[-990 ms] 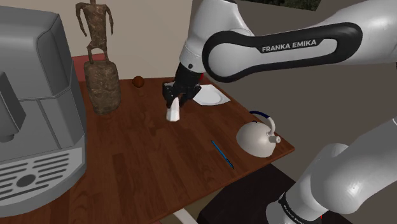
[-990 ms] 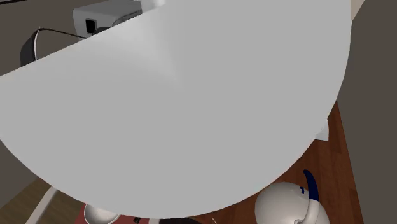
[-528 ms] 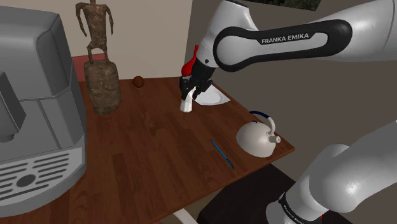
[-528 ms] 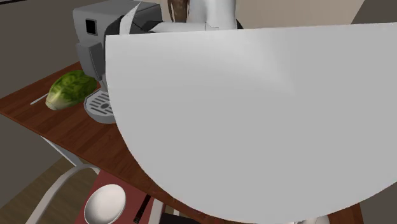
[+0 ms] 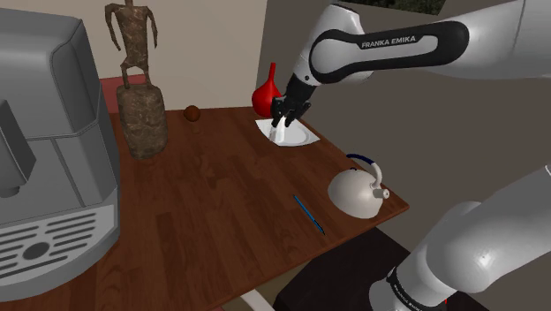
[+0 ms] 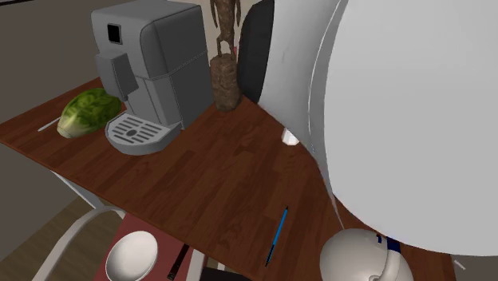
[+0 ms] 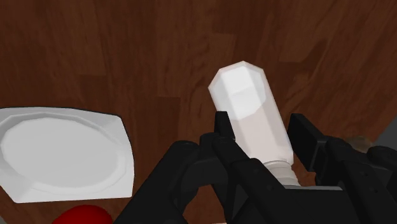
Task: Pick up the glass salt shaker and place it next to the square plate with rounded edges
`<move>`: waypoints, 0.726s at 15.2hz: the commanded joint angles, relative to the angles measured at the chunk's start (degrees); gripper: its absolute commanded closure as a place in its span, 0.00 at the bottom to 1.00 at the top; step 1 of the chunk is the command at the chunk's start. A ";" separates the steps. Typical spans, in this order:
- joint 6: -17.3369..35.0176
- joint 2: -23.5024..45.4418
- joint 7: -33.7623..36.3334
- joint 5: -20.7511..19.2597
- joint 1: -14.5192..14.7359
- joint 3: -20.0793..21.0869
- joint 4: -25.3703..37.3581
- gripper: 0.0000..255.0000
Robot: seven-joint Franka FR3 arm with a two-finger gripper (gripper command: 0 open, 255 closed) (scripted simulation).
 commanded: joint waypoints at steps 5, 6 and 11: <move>-1.12 3.93 -9.07 0.86 -3.09 -5.57 4.24 1.00; -1.37 4.72 -10.49 1.05 -3.58 -6.42 5.13 1.00; -2.96 9.40 -17.42 2.36 -6.13 -10.31 10.56 1.00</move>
